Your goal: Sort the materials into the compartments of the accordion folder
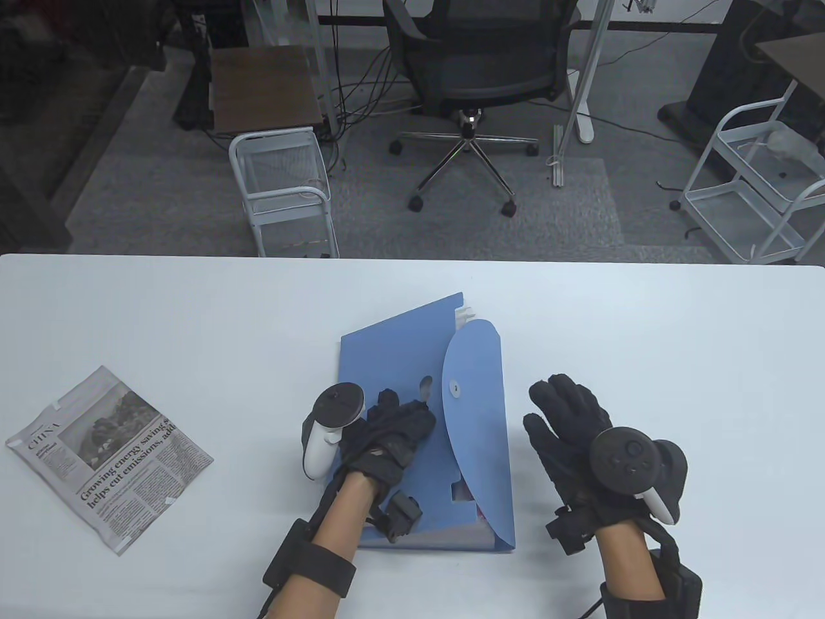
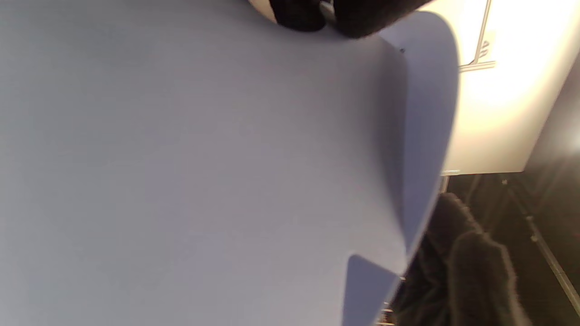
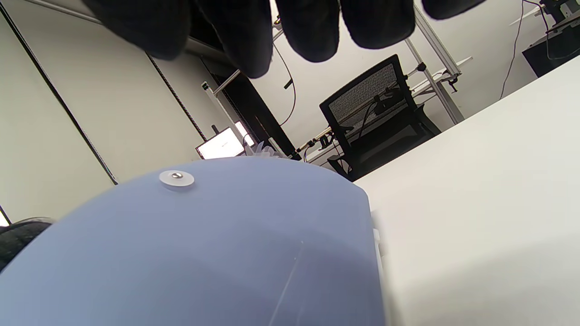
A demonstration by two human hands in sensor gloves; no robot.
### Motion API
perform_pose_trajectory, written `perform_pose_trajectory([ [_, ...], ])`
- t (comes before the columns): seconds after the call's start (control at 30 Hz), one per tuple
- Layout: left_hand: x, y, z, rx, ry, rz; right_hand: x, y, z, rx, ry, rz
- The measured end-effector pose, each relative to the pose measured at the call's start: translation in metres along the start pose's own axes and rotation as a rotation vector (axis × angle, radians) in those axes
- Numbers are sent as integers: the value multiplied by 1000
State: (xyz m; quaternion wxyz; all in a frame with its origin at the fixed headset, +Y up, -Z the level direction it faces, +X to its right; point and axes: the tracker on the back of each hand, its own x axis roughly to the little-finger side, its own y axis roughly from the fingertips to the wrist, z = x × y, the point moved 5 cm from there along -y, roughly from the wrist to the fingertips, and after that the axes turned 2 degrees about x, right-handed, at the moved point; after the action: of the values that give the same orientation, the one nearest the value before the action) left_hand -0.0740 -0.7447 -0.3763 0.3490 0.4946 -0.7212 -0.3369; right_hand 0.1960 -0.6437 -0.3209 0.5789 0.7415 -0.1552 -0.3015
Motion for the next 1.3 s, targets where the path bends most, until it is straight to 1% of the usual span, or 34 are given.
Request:
perform_pose_trajectory([
  [0.1,0,-3,-4,-11,-59,37,1,0,1,-1,-4,5],
  [0.27,3,-6,-11,-30,-144,63,3,1,3,-14,-11,16],
  [0.43,0,-4,-13,-38,-177,65,4,1,5,-28,-14,24],
  [0.6,-2,3,-6,-68,-147,37,4,1,4,-34,-13,33],
  [0.73,-8,15,10,-120,-124,13,5,1,4,-33,-15,37],
  [0.87,-14,35,41,-188,-146,6,5,0,5,-38,-16,41],
  [0.93,-17,46,61,-241,-159,5,6,0,5,-39,-17,45],
  [1.0,-18,60,86,-298,-205,41,7,1,5,-40,-17,49],
  [1.07,-16,75,112,-369,-302,98,7,1,4,-39,-17,51],
  [1.13,-12,95,146,-471,-486,192,8,0,4,-36,-22,52],
  [1.2,-8,109,166,-541,-619,272,8,0,3,-34,-25,54],
  [1.27,0,127,192,-637,-840,406,10,0,2,-35,-29,58],
  [1.3,3,132,199,-657,-898,448,10,0,2,-34,-31,60],
])
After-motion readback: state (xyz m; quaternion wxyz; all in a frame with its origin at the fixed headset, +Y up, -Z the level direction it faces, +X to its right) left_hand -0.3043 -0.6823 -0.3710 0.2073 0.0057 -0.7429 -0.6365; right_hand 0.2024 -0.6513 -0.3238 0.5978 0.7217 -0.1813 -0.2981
